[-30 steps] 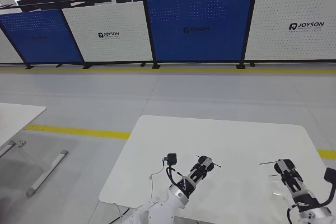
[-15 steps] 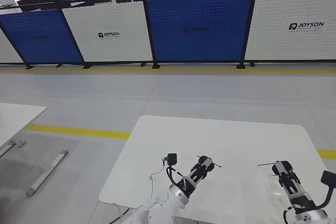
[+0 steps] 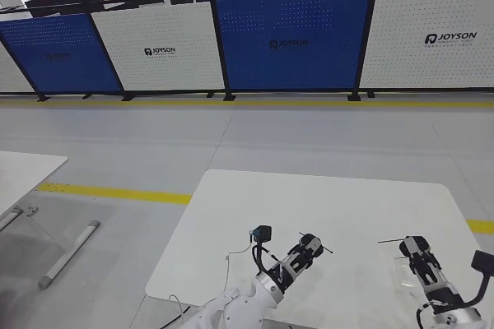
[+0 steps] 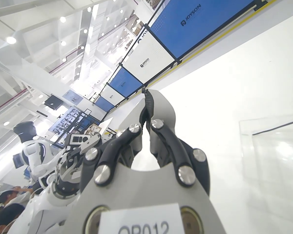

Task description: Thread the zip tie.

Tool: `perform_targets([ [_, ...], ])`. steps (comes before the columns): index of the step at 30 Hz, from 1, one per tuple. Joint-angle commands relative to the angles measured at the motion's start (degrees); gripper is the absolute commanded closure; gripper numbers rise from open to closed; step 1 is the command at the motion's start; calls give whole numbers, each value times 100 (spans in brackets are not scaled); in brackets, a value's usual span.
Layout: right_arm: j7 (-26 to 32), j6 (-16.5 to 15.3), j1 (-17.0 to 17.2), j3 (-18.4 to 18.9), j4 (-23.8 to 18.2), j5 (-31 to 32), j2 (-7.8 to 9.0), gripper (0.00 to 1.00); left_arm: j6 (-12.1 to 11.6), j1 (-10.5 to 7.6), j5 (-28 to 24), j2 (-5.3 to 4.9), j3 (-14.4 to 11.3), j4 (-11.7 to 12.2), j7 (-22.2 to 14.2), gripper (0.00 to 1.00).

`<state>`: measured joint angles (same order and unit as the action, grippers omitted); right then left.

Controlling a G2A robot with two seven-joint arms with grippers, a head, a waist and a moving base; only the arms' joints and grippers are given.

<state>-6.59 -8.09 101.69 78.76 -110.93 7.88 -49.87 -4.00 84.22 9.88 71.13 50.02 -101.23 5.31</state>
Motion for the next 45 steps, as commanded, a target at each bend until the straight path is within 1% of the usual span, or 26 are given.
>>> perform_targets([
  [1, -108, -110, 61, -84, -43, -77, -38, 100, 0, 0, 0, 0, 0, 0, 0, 100],
  [4, -331, -386, 238, -249, -153, -98, -97, 100, 0, 0, 0, 0, 0, 0, 0, 100],
  [7, -563, -528, 371, -417, -226, -15, -156, 100, 0, 0, 0, 0, 0, 0, 0, 100],
  [8, -641, -518, 383, -479, -224, 41, -177, 100, 0, 0, 0, 0, 0, 0, 0, 100],
  [10, -751, -374, 380, -607, -196, 190, -217, 100, 0, 0, 0, 0, 0, 0, 0, 100],
  [23, -751, -367, 377, -608, -192, 177, -220, 100, 0, 0, 0, 0, 0, 0, 0, 100],
  [26, -851, -412, 376, -723, -193, -48, -282, 100, 0, 0, 0, 0, 0, 0, 0, 100],
  [28, -987, -494, 412, -867, -178, -30, -330, 100, 0, 0, 0, 0, 0, 0, 0, 100],
  [30, -1213, -540, 442, -1035, -169, 125, -380, 100, 0, 0, 0, 0, 0, 0, 0, 100],
  [31, -1383, -505, 441, -1160, -153, 327, -415, 100, 0, 0, 0, 0, 0, 0, 0, 100],
  [33, -1697, -394, 402, -1273, -127, 556, -469, 100, 0, 0, 0, 0, 0, 0, 0, 100],
  [45, -1697, -394, 402, -1273, -127, 556, -469, 100, 0, 0, 0, 0, 0, 0, 0, 100],
])
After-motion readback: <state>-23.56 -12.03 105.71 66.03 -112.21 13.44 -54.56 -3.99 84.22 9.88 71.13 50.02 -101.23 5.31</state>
